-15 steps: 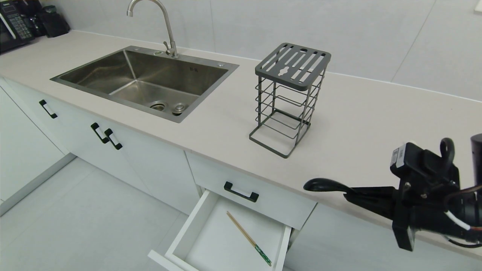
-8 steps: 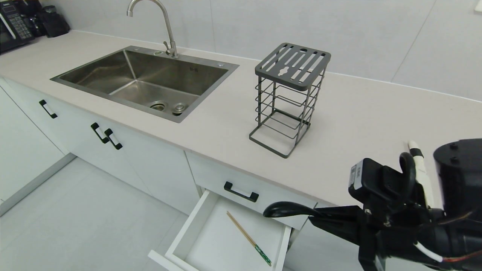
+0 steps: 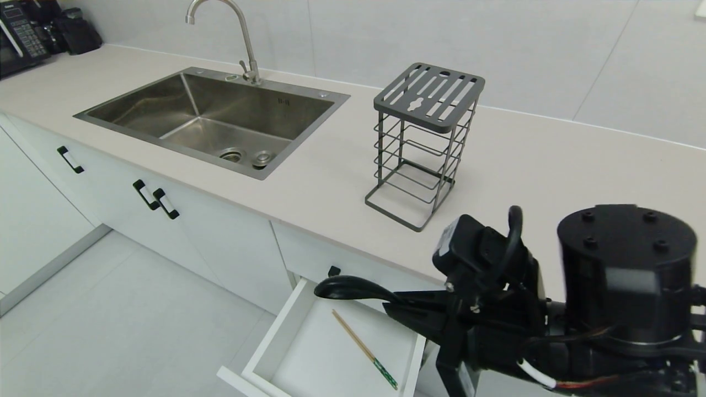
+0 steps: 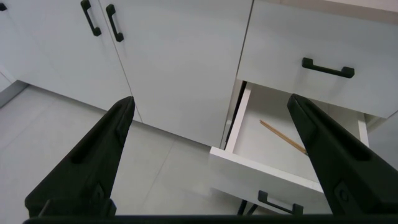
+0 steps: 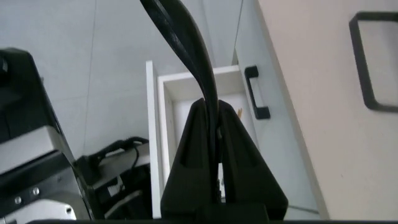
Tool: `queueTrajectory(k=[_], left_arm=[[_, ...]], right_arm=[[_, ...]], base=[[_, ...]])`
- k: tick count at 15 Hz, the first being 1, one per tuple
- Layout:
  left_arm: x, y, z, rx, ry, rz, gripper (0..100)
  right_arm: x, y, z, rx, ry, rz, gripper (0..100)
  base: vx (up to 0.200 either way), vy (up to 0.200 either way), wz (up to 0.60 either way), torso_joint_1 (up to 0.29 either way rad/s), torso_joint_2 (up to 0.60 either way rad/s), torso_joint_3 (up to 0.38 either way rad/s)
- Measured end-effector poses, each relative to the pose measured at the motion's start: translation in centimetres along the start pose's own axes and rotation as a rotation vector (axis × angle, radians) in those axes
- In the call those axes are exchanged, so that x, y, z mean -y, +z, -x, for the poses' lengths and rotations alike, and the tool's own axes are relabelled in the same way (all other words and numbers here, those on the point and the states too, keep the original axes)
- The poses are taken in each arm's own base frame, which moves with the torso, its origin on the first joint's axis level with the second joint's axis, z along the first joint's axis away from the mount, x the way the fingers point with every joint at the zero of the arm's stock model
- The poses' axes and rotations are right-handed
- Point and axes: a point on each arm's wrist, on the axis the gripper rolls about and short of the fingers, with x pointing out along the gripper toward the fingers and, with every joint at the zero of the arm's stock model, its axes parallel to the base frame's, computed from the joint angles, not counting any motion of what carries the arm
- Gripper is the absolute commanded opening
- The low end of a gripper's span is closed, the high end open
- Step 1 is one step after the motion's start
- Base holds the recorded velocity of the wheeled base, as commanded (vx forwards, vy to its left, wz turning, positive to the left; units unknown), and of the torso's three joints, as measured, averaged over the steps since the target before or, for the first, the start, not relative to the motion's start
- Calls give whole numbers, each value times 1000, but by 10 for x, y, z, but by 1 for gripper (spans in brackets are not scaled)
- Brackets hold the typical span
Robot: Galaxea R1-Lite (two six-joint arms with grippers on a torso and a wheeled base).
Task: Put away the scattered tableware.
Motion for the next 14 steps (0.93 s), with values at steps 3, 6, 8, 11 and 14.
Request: queueTrajectory(k=[3, 6, 8, 11, 14], left_arm=[[0, 0, 0, 0, 0, 0, 100], [0, 0, 0, 0, 0, 0, 100], [0, 0, 0, 0, 0, 0, 100], [0, 0, 0, 0, 0, 0, 100], [0, 0, 0, 0, 0, 0, 100]], right_arm=[[-7, -7, -23, -41, -76, 13, 0], [-21, -16, -44, -94, -76, 4, 0], [-29, -23, -53, -124, -57, 10, 0], [-33, -22, -66, -127, -46, 17, 0], [-36, -16, -76, -114, -40, 24, 0]], base=[[0, 0, 0, 0, 0, 0], [0, 0, 0, 0, 0, 0], [0, 0, 0, 0, 0, 0], [0, 0, 0, 0, 0, 0], [0, 0, 0, 0, 0, 0]])
